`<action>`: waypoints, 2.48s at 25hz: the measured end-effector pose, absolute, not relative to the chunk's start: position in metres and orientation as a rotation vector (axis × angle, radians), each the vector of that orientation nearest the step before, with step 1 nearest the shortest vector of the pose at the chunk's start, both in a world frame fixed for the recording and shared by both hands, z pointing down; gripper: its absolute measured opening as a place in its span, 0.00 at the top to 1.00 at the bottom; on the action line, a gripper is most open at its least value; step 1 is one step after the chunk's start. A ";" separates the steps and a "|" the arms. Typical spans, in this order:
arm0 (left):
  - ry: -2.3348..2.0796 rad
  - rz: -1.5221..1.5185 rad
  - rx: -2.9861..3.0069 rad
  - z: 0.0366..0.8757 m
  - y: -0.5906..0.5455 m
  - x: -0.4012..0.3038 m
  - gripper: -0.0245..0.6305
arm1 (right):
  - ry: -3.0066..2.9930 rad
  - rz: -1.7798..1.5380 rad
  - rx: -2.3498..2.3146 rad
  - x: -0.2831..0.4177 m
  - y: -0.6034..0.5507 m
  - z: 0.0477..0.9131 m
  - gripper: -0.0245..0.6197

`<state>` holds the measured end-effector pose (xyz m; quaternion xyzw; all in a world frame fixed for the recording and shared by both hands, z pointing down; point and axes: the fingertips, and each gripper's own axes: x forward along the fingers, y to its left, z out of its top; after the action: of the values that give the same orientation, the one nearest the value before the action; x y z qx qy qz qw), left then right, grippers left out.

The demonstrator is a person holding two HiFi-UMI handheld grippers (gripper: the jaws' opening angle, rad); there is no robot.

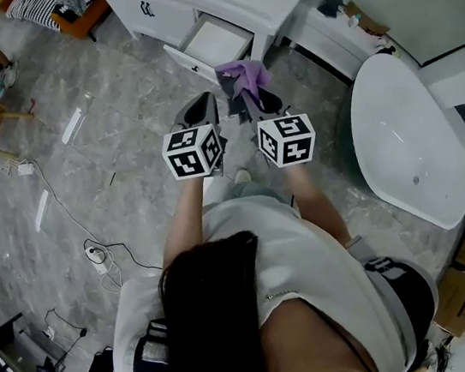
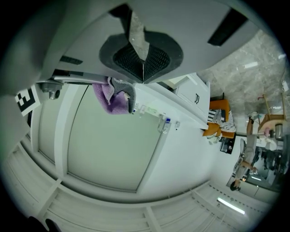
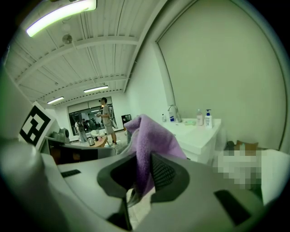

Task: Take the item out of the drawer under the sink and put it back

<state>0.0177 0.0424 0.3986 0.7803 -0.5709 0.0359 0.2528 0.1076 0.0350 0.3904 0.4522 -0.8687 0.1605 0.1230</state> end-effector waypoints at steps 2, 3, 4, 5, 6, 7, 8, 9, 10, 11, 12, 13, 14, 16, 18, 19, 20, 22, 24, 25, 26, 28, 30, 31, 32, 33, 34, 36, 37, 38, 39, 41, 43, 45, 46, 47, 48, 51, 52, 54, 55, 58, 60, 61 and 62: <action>-1.558 0.101 2.129 0.397 0.038 0.019 0.96 | -2.528 0.473 1.321 0.110 0.030 0.393 0.84; -1.560 0.106 2.131 0.398 0.036 0.020 0.96 | -2.522 0.482 1.319 0.110 0.028 0.396 0.84; -1.561 0.108 2.130 0.398 0.034 0.020 0.96 | -2.517 0.490 1.317 0.110 0.026 0.399 0.84; -1.560 0.106 2.128 0.399 0.032 0.022 0.96 | -2.517 0.497 1.315 0.111 0.024 0.400 0.84; -1.558 0.103 2.125 0.400 0.031 0.023 0.96 | -2.523 0.500 1.313 0.112 0.022 0.399 0.84; -1.557 0.102 2.123 0.401 0.029 0.025 0.96 | -2.530 0.500 1.309 0.113 0.020 0.399 0.84; -1.557 0.103 2.123 0.402 0.028 0.027 0.96 | -2.535 0.496 1.306 0.114 0.019 0.398 0.84; -1.559 0.105 2.124 0.402 0.026 0.028 0.96 | -2.536 0.494 1.303 0.115 0.017 0.398 0.84; -1.561 0.106 2.125 0.403 0.025 0.029 0.96 | -2.535 0.495 1.302 0.115 0.015 0.399 0.84; -1.563 0.106 2.125 0.403 0.024 0.030 0.96 | -2.533 0.498 1.301 0.116 0.014 0.400 0.84; -1.566 0.106 2.124 0.403 0.023 0.030 0.96 | -2.531 0.501 1.299 0.117 0.012 0.401 0.84; -1.570 0.105 2.121 0.403 0.022 0.030 0.96 | -2.529 0.504 1.297 0.117 0.010 0.403 0.84; -1.576 0.103 2.117 0.403 0.020 0.029 0.96 | -2.527 0.506 1.293 0.117 0.009 0.404 0.84; -1.587 0.096 2.103 0.404 0.019 0.026 0.96 | -2.525 0.509 1.283 0.116 0.008 0.406 0.84; -1.593 0.090 2.091 0.405 0.019 0.022 0.96 | -2.520 0.512 1.277 0.115 0.007 0.407 0.84; -1.594 0.086 2.091 0.404 0.017 0.020 0.96 | -2.520 0.513 1.274 0.114 0.005 0.407 0.84; -1.590 0.077 2.096 0.403 0.015 0.020 0.96 | -2.520 0.512 1.271 0.113 0.003 0.407 0.84; -1.573 0.053 2.113 0.401 0.015 0.021 0.96 | -2.514 0.510 1.265 0.112 0.003 0.408 0.84; -1.559 0.031 2.125 0.403 0.013 0.023 0.96 | -2.507 0.504 1.271 0.114 0.001 0.410 0.84; -1.555 0.027 2.126 0.405 0.012 0.024 0.96 | -2.508 0.500 1.275 0.114 0.000 0.410 0.84; -1.549 0.028 2.124 0.408 0.011 0.024 0.96 | -2.511 0.496 1.274 0.114 0.000 0.411 0.84; -1.538 0.040 2.114 0.416 0.011 0.026 0.96 | -2.523 0.488 1.258 0.113 0.000 0.412 0.84; -1.541 0.053 2.104 0.422 0.010 0.027 0.96 | -2.528 0.474 1.244 0.113 -0.001 0.413 0.84; -1.544 0.057 2.104 0.424 0.008 0.028 0.96 | -2.527 0.470 1.246 0.113 -0.003 0.413 0.84; -1.546 0.058 2.105 0.425 0.005 0.027 0.96 | -2.525 0.468 1.251 0.114 -0.006 0.413 0.84; -1.550 0.057 2.105 0.425 0.002 0.026 0.96 | -2.524 0.467 1.256 0.113 -0.009 0.414 0.84; -1.556 0.054 2.103 0.425 -0.001 0.023 0.96 | -2.522 0.465 1.258 0.112 -0.012 0.415 0.84; -1.571 0.045 2.098 0.425 -0.007 0.019 0.96 | -2.517 0.462 1.258 0.111 -0.016 0.417 0.84; -1.576 0.042 2.098 0.425 -0.011 0.018 0.96 | -2.515 0.462 1.258 0.111 -0.018 0.418 0.84; -1.579 0.042 2.098 0.424 -0.015 0.017 0.96 | -2.513 0.462 1.259 0.110 -0.021 0.418 0.84; -1.582 0.044 2.097 0.424 -0.018 0.016 0.96 | -2.513 0.461 1.261 0.110 -0.024 0.418 0.84; -1.586 0.047 2.097 0.423 -0.026 0.014 0.96 | -2.512 0.458 1.265 0.110 -0.030 0.417 0.84; -1.585 0.047 2.102 0.423 -0.035 0.012 0.96 | -2.512 0.454 1.269 0.108 -0.037 0.417 0.84; -1.582 0.050 2.108 0.424 -0.043 0.011 0.96 | -2.508 0.452 1.275 0.108 -0.044 0.419 0.84; -1.582 0.052 2.111 0.425 -0.048 0.011 0.96 | -2.507 0.453 1.278 0.107 -0.049 0.420 0.84; -1.581 0.055 2.112 0.426 -0.053 0.010 0.96 | -2.505 0.454 1.281 0.107 -0.053 0.421 0.84; -1.579 0.059 2.113 0.427 -0.057 0.009 0.96 | -2.502 0.457 1.285 0.107 -0.057 0.422 0.84; -1.558 0.083 2.120 0.429 -0.067 0.008 0.96 | -2.479 0.466 1.297 0.104 -0.067 0.425 0.84; -1.550 0.088 2.118 0.430 -0.072 0.007 0.96 | -2.474 0.467 1.297 0.102 -0.072 0.425 0.84; -1.536 0.085 2.103 0.430 -0.085 0.002 0.96 | -2.475 0.472 1.287 0.094 -0.085 0.425 0.84; -1.534 0.078 2.096 0.430 -0.094 0.000 0.96 | -2.479 0.475 1.281 0.091 -0.092 0.425 0.84; -1.540 0.079 2.098 0.431 -0.113 -0.002 0.96 | -2.479 0.474 1.261 0.085 -0.108 0.429 0.84; -1.541 0.081 2.092 0.435 -0.123 -0.009 0.96 | -2.477 0.478 1.251 0.077 -0.118 0.432 0.84; -1.539 0.087 2.090 0.437 -0.128 -0.014 0.96 | -2.479 0.482 1.249 0.072 -0.124 0.433 0.84; -1.537 0.099 2.089 0.440 -0.133 -0.017 0.96 | -2.480 0.488 1.247 0.067 -0.130 0.435 0.84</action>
<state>-0.0174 -0.1330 0.4400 0.7750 -0.5702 0.0369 0.2699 0.0671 -0.1300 0.4347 0.4367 -0.8685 0.1708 0.1606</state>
